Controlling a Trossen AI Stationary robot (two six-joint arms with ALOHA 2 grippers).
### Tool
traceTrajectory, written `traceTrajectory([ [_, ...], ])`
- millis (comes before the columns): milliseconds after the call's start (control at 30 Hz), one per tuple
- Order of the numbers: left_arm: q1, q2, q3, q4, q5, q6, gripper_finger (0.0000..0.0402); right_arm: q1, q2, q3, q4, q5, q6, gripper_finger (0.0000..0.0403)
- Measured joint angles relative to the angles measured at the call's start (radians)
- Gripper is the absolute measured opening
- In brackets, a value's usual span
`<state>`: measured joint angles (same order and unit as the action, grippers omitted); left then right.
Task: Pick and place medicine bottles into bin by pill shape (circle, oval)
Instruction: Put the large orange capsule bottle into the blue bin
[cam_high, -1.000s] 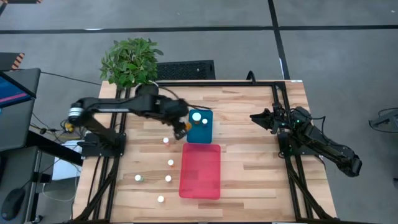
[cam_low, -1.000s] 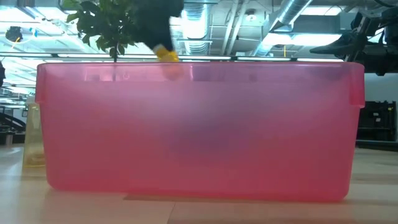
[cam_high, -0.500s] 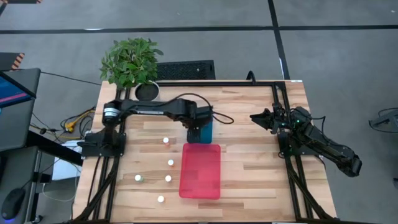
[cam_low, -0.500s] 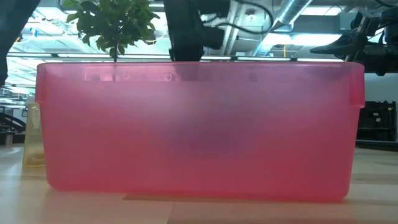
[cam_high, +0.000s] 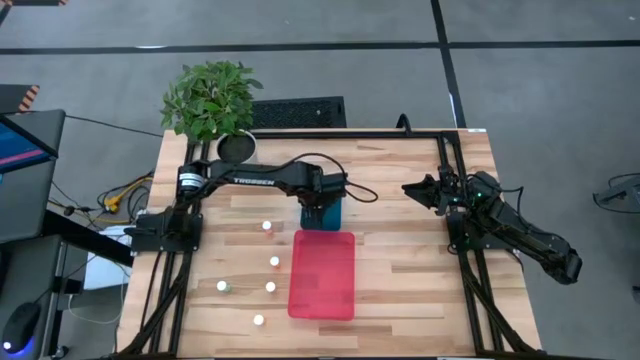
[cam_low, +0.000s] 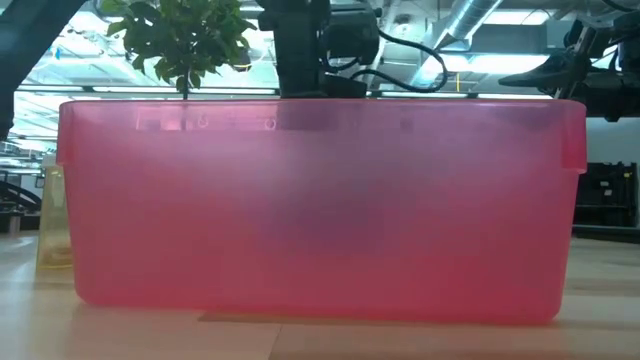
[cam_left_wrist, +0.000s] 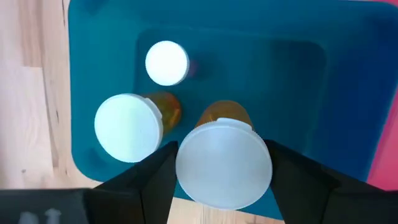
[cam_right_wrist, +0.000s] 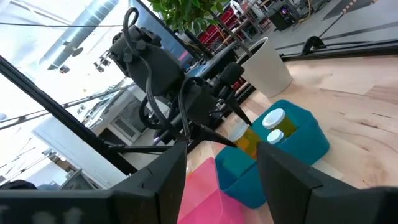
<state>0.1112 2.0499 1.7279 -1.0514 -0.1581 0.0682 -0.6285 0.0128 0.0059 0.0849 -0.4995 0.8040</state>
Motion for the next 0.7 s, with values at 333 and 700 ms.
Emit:
traceTrajectory([
  [333, 0.008, 0.000, -0.015, 0.016, 0.019, 0.040, 0.0220, 0.000, 0.000, 0.000, 0.001, 0.000, 0.000, 0.0205],
  [700, 0.009, 0.038, -0.015, 0.023, 0.018, 0.069, 0.0220, 0.000, 0.000, 0.000, 0.001, 0.000, 0.000, 0.0205],
])
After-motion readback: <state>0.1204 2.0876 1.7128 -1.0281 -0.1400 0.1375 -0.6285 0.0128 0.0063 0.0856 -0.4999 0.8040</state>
